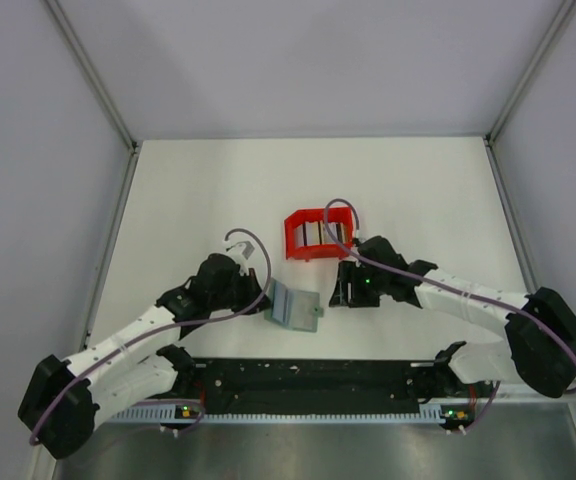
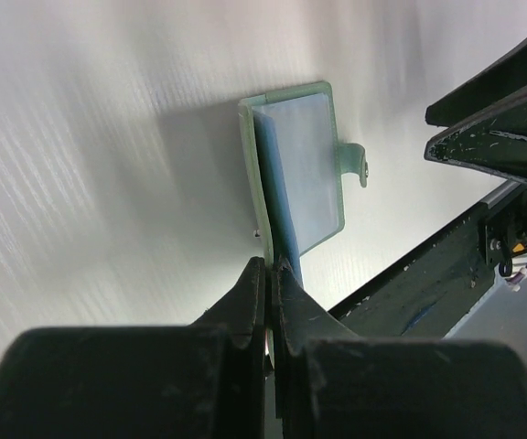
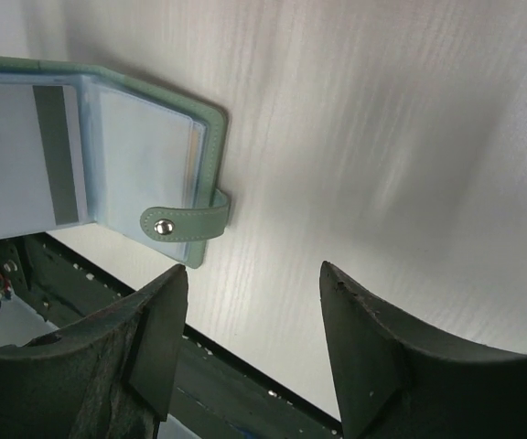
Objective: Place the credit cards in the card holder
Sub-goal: Turn over the card slot in the card holder.
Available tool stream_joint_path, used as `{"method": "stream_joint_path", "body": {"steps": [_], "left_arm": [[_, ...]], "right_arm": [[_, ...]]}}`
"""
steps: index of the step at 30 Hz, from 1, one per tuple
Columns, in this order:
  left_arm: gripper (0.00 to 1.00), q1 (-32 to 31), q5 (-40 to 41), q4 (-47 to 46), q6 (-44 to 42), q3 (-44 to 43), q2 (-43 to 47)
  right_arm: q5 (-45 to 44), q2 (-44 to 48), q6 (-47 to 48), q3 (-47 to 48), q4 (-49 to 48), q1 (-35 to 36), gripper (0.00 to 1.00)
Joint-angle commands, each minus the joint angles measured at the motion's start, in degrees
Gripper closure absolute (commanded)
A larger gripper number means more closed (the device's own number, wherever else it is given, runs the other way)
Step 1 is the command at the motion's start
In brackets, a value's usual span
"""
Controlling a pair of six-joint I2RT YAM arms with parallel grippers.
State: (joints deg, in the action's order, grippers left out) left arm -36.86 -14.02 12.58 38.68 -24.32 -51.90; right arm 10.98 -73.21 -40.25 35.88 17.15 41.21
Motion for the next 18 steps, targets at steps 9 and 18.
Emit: {"method": "stream_joint_path", "body": {"steps": [9, 18], "left_arm": [[1.00, -0.1, -0.9, 3.9, -2.4, -6.9, -1.9], [1.00, -0.1, 0.7, 4.8, -1.1, -7.2, -2.9]], "right_arm": [[9.2, -1.9, -4.2, -3.5, -12.6, -0.7, 0.40], [9.0, -6.4, -2.6, 1.9, -11.7, 0.4, 0.42]]}}
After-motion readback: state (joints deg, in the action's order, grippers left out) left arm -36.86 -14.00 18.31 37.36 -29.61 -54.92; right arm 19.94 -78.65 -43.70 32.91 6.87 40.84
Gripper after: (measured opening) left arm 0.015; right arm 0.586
